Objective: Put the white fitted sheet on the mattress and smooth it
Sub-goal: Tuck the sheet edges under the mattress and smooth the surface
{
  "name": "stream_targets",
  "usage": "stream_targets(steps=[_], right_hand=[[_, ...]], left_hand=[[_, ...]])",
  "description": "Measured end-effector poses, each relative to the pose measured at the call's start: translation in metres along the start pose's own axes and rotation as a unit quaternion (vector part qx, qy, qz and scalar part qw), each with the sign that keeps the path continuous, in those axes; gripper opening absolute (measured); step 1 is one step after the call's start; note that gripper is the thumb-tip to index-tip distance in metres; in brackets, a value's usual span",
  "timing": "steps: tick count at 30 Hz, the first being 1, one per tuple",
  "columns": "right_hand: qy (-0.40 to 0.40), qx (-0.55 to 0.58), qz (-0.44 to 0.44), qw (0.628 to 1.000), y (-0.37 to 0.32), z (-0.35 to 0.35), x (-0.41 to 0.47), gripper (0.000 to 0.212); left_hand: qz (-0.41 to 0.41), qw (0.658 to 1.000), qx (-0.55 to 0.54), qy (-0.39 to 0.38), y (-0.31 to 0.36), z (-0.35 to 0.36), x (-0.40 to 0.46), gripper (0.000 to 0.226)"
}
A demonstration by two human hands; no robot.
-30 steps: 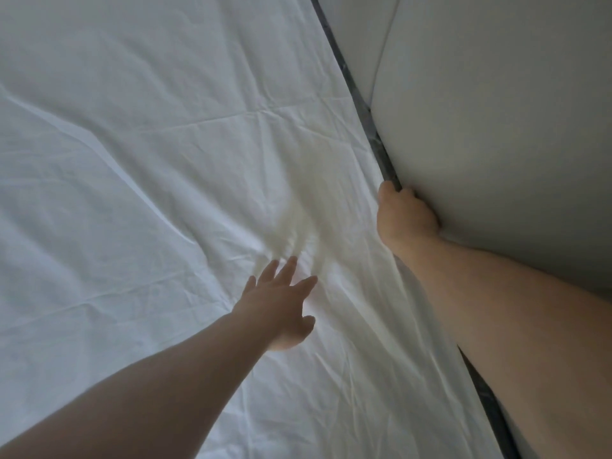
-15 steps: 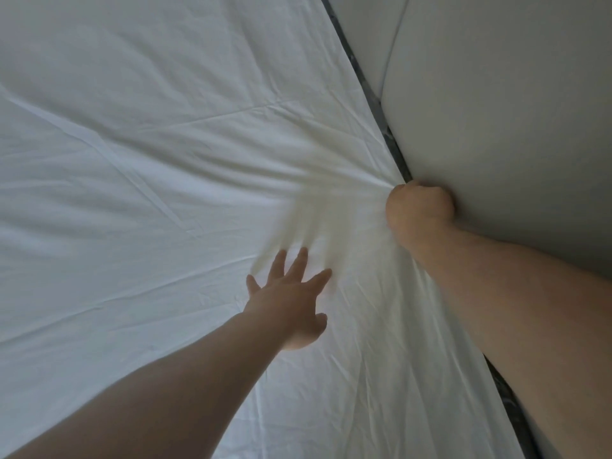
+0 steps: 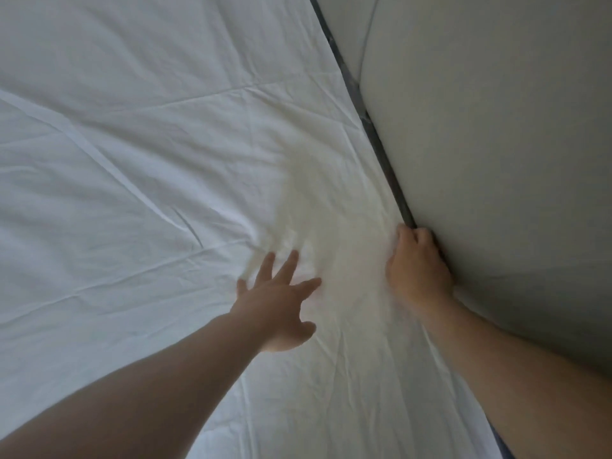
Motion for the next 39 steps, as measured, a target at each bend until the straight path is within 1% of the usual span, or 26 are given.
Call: stream_targets(steps=[1, 3, 5, 7, 8, 9, 11, 12, 14, 16, 18, 20, 22, 23, 25, 27, 28, 30, 31, 32, 34, 35, 36, 37, 38, 39], right_hand=[[0.012, 0.001, -0.004, 1.000, 0.004, 0.002, -0.008, 0.039], [0.032, 0.031, -0.039, 0.998, 0.000, 0.000, -0.034, 0.054], [0.036, 0.062, -0.088, 0.994, -0.010, -0.004, -0.064, 0.060], [-0.033, 0.064, -0.146, 0.987, -0.012, 0.007, -0.089, 0.059], [-0.074, 0.046, -0.160, 0.983, -0.006, 0.016, -0.098, 0.060], [-0.100, 0.021, -0.161, 0.982, 0.006, 0.024, -0.107, 0.063], [-0.107, -0.016, -0.142, 0.984, 0.028, 0.036, -0.112, 0.069], [-0.107, -0.019, -0.118, 0.987, 0.039, 0.037, -0.114, 0.071], [-0.097, -0.014, -0.053, 0.994, 0.051, 0.033, -0.113, 0.072], [-0.064, -0.006, -0.008, 0.998, 0.063, 0.024, -0.121, 0.067], [-0.025, -0.010, -0.027, 0.999, 0.075, 0.018, -0.141, 0.062], [-0.004, -0.039, -0.060, 0.997, 0.092, 0.017, -0.183, 0.062], [-0.017, -0.052, -0.084, 0.995, 0.108, 0.027, -0.231, 0.061], [-0.032, -0.048, -0.079, 0.995, 0.117, 0.040, -0.263, 0.061], [-0.079, -0.039, -0.071, 0.994, 0.132, 0.068, -0.316, 0.063], [-0.111, -0.048, 0.001, 0.993, 0.148, 0.091, -0.367, 0.064], [-0.106, -0.050, 0.057, 0.991, 0.159, 0.096, -0.379, 0.067], [-0.119, -0.019, 0.189, 0.975, 0.181, 0.095, -0.392, 0.071], [-0.129, 0.003, 0.228, 0.965, 0.187, 0.089, -0.395, 0.069], [-0.121, 0.020, 0.256, 0.959, 0.194, 0.083, -0.400, 0.065], [-0.054, 0.089, 0.330, 0.938, 0.201, 0.070, -0.410, 0.053], [-0.027, 0.123, 0.373, 0.919, 0.206, 0.069, -0.415, 0.047], [-0.028, 0.152, 0.409, 0.899, 0.212, 0.070, -0.422, 0.041], [-0.058, 0.197, 0.452, 0.868, 0.218, 0.073, -0.429, 0.036], [-0.087, 0.248, 0.487, 0.833, 0.224, 0.080, -0.436, 0.033], [-0.097, 0.332, 0.522, 0.779, 0.225, 0.086, -0.442, 0.035]], left_hand=[[0.019, 1.000, 0.000, -0.016, 0.008, 0.005, -0.005, 0.078], [0.064, 0.997, 0.007, -0.047, 0.027, 0.016, -0.014, 0.069], [0.114, 0.992, 0.009, -0.052, 0.050, 0.027, -0.019, 0.057], [0.139, 0.989, 0.011, -0.049, 0.068, 0.034, -0.025, 0.040], [0.141, 0.988, 0.026, -0.053, 0.076, 0.037, -0.029, 0.036], [0.141, 0.988, 0.043, -0.054, 0.083, 0.042, -0.033, 0.036], [0.133, 0.989, 0.053, -0.033, 0.087, 0.050, -0.041, 0.038], [0.124, 0.991, 0.052, -0.025, 0.088, 0.054, -0.048, 0.039], [0.102, 0.994, 0.040, -0.019, 0.085, 0.060, -0.059, 0.042], [0.087, 0.994, 0.059, -0.039, 0.081, 0.070, -0.073, 0.047], [0.070, 0.991, 0.087, -0.072, 0.073, 0.083, -0.085, 0.054], [0.077, 0.986, 0.111, -0.100, 0.068, 0.101, -0.099, 0.060], [0.091, 0.981, 0.129, -0.114, 0.068, 0.115, -0.110, 0.063], [0.103, 0.976, 0.146, -0.125, 0.070, 0.125, -0.118, 0.063], [0.121, 0.964, 0.177, -0.156, 0.072, 0.146, -0.133, 0.063], [0.139, 0.947, 0.221, -0.190, 0.073, 0.173, -0.152, 0.064], [0.146, 0.939, 0.239, -0.201, 0.072, 0.182, -0.158, 0.064], [0.158, 0.928, 0.260, -0.213, 0.074, 0.200, -0.167, 0.063], [0.163, 0.926, 0.264, -0.215, 0.075, 0.207, -0.172, 0.063], [0.175, 0.923, 0.267, -0.216, 0.080, 0.214, -0.178, 0.062], [0.200, 0.920, 0.268, -0.206, 0.091, 0.229, -0.186, 0.060], [0.207, 0.922, 0.261, -0.196, 0.096, 0.233, -0.189, 0.059], [0.217, 0.924, 0.253, -0.186, 0.104, 0.240, -0.192, 0.057], [0.227, 0.925, 0.248, -0.175, 0.113, 0.247, -0.195, 0.054], [0.236, 0.925, 0.247, -0.166, 0.121, 0.254, -0.197, 0.052], [0.243, 0.925, 0.248, -0.156, 0.128, 0.260, -0.198, 0.050]])
Point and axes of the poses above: each hand's wrist, its own x-axis towards the middle knuckle, its own z-axis out of the palm, y = z × x, the point moved 2 cm from there along x, towards the middle knuckle, and after that the axes turned 3 degrees about -x, right-handed, at the moved point
